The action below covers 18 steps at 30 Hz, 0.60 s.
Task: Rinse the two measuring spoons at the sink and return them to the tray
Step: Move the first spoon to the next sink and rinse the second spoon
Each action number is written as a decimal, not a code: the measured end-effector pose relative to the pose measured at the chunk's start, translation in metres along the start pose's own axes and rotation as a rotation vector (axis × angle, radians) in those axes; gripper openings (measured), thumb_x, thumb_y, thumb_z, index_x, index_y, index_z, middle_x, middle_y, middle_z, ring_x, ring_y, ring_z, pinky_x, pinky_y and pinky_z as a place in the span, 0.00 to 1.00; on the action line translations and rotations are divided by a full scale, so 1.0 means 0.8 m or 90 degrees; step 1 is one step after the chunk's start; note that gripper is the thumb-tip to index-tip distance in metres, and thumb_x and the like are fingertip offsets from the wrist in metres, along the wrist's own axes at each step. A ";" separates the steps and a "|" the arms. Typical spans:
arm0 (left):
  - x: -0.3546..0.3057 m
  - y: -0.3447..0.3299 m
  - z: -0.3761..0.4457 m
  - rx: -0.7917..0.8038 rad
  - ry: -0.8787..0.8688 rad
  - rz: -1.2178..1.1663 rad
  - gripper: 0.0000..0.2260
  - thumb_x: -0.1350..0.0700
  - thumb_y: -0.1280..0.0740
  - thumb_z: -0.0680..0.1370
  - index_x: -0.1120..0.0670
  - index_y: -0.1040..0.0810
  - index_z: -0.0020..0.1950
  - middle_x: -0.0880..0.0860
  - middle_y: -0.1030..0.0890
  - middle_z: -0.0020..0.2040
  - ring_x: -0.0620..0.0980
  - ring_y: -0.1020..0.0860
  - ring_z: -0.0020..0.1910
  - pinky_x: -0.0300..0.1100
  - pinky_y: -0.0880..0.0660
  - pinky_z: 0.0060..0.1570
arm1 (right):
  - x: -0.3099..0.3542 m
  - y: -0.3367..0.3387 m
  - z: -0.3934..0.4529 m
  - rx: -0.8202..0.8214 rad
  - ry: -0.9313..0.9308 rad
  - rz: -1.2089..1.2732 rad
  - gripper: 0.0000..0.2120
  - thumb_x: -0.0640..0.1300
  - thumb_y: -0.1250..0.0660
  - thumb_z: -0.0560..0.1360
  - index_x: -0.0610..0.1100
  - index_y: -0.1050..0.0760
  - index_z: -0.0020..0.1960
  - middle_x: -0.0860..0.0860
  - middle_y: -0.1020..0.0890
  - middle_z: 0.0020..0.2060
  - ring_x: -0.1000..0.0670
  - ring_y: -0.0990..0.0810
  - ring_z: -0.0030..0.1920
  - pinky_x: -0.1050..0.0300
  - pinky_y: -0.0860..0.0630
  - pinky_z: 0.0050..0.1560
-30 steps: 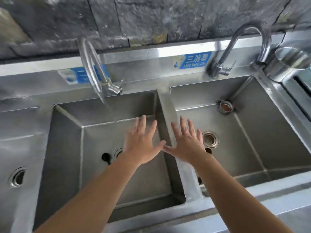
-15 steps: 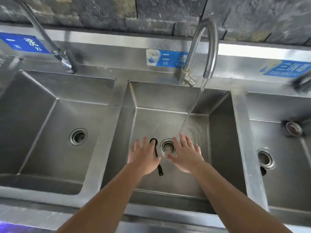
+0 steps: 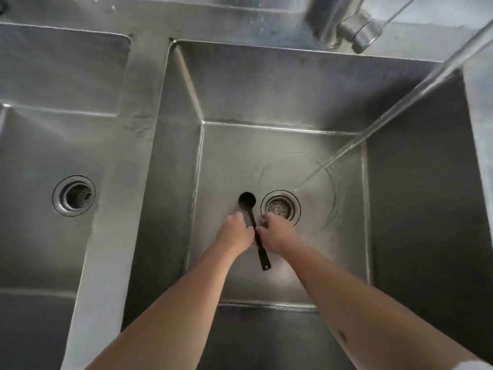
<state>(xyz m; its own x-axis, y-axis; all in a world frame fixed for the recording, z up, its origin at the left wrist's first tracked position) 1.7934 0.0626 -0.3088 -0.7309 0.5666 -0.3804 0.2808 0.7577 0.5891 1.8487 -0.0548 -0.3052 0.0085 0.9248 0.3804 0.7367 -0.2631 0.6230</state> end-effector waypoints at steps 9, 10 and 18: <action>0.014 -0.004 0.048 -0.052 0.096 -0.197 0.12 0.51 0.30 0.73 0.56 0.21 0.52 0.58 0.16 0.51 0.58 0.20 0.52 0.41 0.30 0.45 | 0.007 -0.002 0.028 -0.040 0.032 0.055 0.07 0.44 0.32 0.72 0.41 0.18 0.42 0.42 0.15 0.41 0.40 0.19 0.46 0.51 0.24 0.43; 0.013 -0.004 0.048 -0.052 0.097 -0.197 0.11 0.52 0.29 0.73 0.56 0.20 0.51 0.58 0.16 0.51 0.58 0.20 0.52 0.40 0.30 0.45 | 0.007 -0.003 0.029 -0.024 0.023 0.062 0.07 0.44 0.32 0.72 0.41 0.18 0.41 0.42 0.15 0.41 0.41 0.19 0.46 0.53 0.26 0.43; -0.042 0.017 0.012 0.002 0.030 -0.333 0.08 0.61 0.31 0.75 0.54 0.24 0.36 0.55 0.20 0.33 0.43 0.24 0.23 0.33 0.25 0.26 | -0.014 0.043 -0.001 0.040 -0.033 0.207 0.13 0.45 0.31 0.74 0.39 0.23 0.34 0.49 0.24 0.29 0.50 0.27 0.32 0.56 0.34 0.35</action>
<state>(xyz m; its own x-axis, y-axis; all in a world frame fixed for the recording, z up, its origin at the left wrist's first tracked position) 1.8276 0.0570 -0.2949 -0.8009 0.0979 -0.5908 -0.1265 0.9366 0.3266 1.8730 -0.0743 -0.2874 0.2829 0.8084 0.5162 0.7302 -0.5305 0.4305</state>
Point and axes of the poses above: each hand's wrist, its own z-axis towards the middle knuckle, its own y-axis out of the back of the hand, x = y × z, the point moved 10 cm from there along z, towards the middle knuckle
